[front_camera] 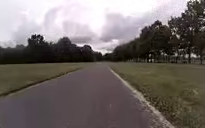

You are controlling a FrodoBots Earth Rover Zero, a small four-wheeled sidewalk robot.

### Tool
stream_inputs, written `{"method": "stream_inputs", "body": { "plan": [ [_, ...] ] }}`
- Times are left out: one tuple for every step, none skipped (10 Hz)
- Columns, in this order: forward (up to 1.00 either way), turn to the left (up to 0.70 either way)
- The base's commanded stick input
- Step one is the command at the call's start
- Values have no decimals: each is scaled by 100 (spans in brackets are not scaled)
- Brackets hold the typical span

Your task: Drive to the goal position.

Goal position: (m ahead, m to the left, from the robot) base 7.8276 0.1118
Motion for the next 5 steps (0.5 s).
{"method": "stream_inputs", "body": {
  "plan": [
    [70, 0],
    [70, 0],
    [70, 0],
    [70, 0],
    [70, 0]
  ]
}}
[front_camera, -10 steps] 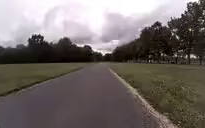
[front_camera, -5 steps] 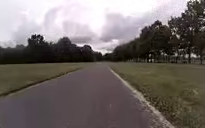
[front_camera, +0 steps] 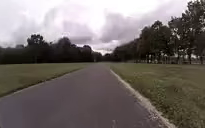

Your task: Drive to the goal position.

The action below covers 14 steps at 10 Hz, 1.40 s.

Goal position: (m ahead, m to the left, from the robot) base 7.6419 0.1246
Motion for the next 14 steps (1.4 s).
{"method": "stream_inputs", "body": {
  "plan": [
    [70, 6],
    [70, 14],
    [70, 9],
    [70, 2],
    [70, 14],
    [70, 12],
    [70, 0],
    [70, 0],
    [70, 0],
    [70, 0],
    [70, 0],
    [70, 0],
    [70, 0],
    [70, 0]
  ]
}}
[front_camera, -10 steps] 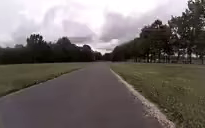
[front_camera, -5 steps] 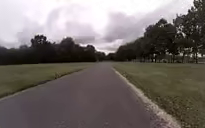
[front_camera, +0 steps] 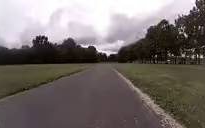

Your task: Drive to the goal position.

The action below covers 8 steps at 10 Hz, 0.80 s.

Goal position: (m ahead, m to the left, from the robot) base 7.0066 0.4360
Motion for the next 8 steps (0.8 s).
{"method": "stream_inputs", "body": {
  "plan": [
    [70, 0],
    [70, 0],
    [70, 0],
    [70, 0],
    [70, 0],
    [70, 0],
    [70, 0],
    [70, 0]
  ]
}}
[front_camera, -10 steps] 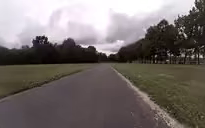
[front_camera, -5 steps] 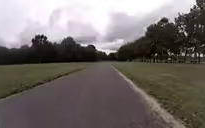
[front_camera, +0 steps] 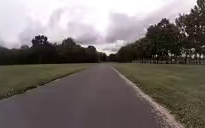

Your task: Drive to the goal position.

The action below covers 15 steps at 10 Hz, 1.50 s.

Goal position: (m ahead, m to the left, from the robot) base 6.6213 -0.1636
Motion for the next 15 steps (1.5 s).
{"method": "stream_inputs", "body": {
  "plan": [
    [70, 0],
    [70, 0],
    [70, 0],
    [70, 0],
    [70, 0],
    [70, 0],
    [70, 0],
    [70, 0],
    [70, 0],
    [70, 0],
    [70, 0],
    [70, 0],
    [70, 0],
    [70, 0],
    [70, 0]
  ]
}}
